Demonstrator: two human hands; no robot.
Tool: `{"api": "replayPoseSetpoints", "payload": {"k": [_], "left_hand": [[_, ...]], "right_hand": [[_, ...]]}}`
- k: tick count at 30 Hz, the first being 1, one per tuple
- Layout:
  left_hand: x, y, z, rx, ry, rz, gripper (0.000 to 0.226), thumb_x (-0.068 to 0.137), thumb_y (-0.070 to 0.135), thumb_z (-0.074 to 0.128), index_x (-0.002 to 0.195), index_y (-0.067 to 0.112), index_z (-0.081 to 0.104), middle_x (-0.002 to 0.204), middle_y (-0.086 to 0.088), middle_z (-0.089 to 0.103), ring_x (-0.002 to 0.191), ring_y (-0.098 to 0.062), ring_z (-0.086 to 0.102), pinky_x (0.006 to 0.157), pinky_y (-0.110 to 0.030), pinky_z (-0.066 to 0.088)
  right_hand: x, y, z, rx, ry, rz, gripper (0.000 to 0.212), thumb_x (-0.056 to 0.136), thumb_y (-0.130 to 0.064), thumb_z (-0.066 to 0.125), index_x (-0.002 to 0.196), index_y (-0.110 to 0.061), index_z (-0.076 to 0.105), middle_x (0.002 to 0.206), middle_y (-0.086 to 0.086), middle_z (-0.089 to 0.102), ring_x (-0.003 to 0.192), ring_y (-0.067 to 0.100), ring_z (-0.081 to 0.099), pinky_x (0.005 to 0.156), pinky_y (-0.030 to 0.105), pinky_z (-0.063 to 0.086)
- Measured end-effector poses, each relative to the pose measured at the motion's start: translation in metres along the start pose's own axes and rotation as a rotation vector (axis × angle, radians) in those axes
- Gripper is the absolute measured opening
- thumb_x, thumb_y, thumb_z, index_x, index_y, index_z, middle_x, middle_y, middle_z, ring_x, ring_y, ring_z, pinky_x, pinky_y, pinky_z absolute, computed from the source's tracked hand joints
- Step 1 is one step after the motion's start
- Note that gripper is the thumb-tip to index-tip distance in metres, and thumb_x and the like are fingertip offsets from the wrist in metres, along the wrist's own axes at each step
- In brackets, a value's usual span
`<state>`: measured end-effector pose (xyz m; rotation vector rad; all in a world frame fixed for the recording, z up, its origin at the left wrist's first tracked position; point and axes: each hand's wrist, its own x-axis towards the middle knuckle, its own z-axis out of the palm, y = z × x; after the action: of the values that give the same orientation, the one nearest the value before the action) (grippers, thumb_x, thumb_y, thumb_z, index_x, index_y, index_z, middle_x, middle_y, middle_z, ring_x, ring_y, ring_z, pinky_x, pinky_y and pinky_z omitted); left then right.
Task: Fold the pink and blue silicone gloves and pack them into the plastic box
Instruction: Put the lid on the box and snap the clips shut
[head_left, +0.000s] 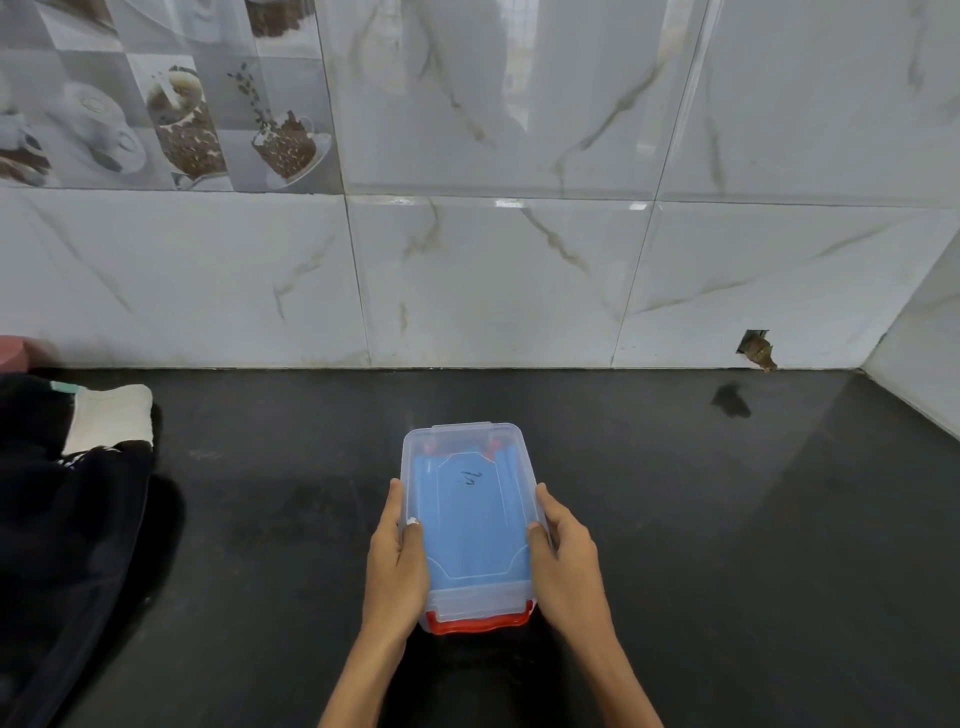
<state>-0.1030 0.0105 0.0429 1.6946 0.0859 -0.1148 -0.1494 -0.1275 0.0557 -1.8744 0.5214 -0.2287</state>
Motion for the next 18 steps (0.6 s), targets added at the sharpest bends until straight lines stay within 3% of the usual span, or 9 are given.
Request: {"api": "replayPoseSetpoints", "payload": {"k": [5, 10, 14, 16, 18], "left_hand": [[0.0034, 0.002, -0.0007, 0.039, -0.032, -0.011, 0.049, 0.102, 0.02, 0.033, 0.149, 0.027, 0.021, 0.145, 0.009, 0.036, 0.092, 0.011, 0.045, 0.068, -0.004, 0.04], [0.0058, -0.0003, -0.0024, 0.06, -0.068, -0.013, 0.05, 0.101, 0.022, 0.035, 0.148, 0.028, 0.021, 0.143, 0.004, 0.04, 0.114, -0.006, 0.048, 0.087, -0.026, 0.048], [0.0052, 0.0012, -0.0047, 0.171, -0.098, 0.055, 0.052, 0.102, 0.02, 0.032, 0.15, 0.025, 0.014, 0.151, 0.002, 0.032, 0.128, -0.008, 0.038, 0.097, -0.025, 0.038], [0.0029, 0.0035, -0.0063, 0.388, -0.101, 0.087, 0.053, 0.102, 0.025, 0.028, 0.151, 0.025, 0.007, 0.156, 0.005, 0.024, 0.134, -0.01, 0.034, 0.104, -0.026, 0.032], [0.0022, 0.0093, -0.0059, 0.786, -0.067, 0.094, 0.056, 0.101, 0.029, 0.027, 0.151, 0.024, 0.002, 0.157, 0.007, 0.02, 0.136, -0.016, 0.039, 0.113, -0.039, 0.027]], "right_hand": [[-0.0009, 0.0019, 0.0058, -0.062, 0.03, -0.027, 0.044, 0.1, -0.018, 0.038, 0.144, -0.019, 0.031, 0.143, -0.005, 0.041, 0.114, -0.001, 0.037, 0.103, 0.026, 0.039], [0.0075, 0.0001, -0.0029, -0.239, 0.015, -0.024, 0.044, 0.099, -0.019, 0.039, 0.143, -0.021, 0.035, 0.143, -0.003, 0.045, 0.13, 0.013, 0.044, 0.107, 0.035, 0.042], [0.0078, -0.0023, -0.0023, -0.497, 0.057, -0.083, 0.045, 0.097, -0.017, 0.036, 0.142, -0.021, 0.036, 0.146, -0.004, 0.044, 0.141, 0.014, 0.031, 0.106, 0.034, 0.038], [0.0075, -0.0039, -0.0014, -0.582, 0.072, -0.095, 0.045, 0.097, -0.018, 0.035, 0.142, -0.022, 0.037, 0.146, -0.002, 0.044, 0.143, 0.016, 0.026, 0.108, 0.034, 0.036], [0.0077, -0.0067, -0.0011, -0.658, 0.071, -0.099, 0.046, 0.096, -0.017, 0.034, 0.142, -0.02, 0.037, 0.146, 0.0, 0.044, 0.144, 0.02, 0.024, 0.114, 0.035, 0.027]]}}
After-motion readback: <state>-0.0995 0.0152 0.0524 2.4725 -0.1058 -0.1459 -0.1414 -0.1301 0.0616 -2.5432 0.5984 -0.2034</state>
